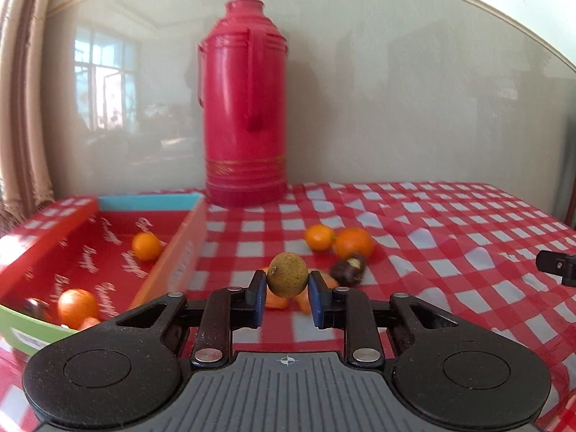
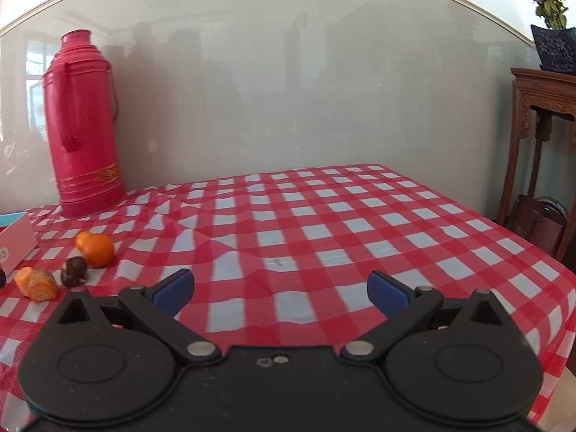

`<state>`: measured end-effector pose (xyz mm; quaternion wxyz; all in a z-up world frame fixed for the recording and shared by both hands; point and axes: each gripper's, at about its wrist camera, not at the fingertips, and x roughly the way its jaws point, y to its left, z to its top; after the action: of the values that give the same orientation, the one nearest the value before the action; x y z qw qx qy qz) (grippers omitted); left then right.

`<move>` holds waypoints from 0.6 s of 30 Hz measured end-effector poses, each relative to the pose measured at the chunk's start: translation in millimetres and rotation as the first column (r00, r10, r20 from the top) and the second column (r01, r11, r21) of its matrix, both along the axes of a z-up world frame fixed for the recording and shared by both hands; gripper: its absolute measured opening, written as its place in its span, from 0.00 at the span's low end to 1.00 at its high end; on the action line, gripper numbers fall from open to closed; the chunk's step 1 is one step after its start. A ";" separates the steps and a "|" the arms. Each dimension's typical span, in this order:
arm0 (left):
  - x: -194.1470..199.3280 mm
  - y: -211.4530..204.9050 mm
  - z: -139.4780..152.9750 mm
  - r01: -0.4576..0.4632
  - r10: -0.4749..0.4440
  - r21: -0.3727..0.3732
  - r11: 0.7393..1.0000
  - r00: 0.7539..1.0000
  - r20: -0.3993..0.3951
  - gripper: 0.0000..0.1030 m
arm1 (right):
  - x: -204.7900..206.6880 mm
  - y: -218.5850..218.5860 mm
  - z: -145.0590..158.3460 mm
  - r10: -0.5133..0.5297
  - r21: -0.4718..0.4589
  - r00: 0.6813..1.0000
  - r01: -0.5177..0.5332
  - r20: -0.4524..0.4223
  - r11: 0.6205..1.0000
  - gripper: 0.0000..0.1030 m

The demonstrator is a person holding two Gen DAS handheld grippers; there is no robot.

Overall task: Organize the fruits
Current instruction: 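Carry the yellow-green fruit with the left gripper into the box and release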

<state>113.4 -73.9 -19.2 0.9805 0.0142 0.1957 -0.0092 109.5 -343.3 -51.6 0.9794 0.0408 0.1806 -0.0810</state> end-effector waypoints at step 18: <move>-8.7 107.6 3.1 -0.192 0.191 -0.058 0.980 0.981 -0.019 0.27 | 15.7 93.6 6.8 0.173 -0.042 0.985 -0.173 -0.002 0.984 0.94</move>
<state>104.7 33.7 -16.0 0.9755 -0.0339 0.2025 0.0793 125.2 -249.7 -44.8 0.9835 0.0042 0.1809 0.0008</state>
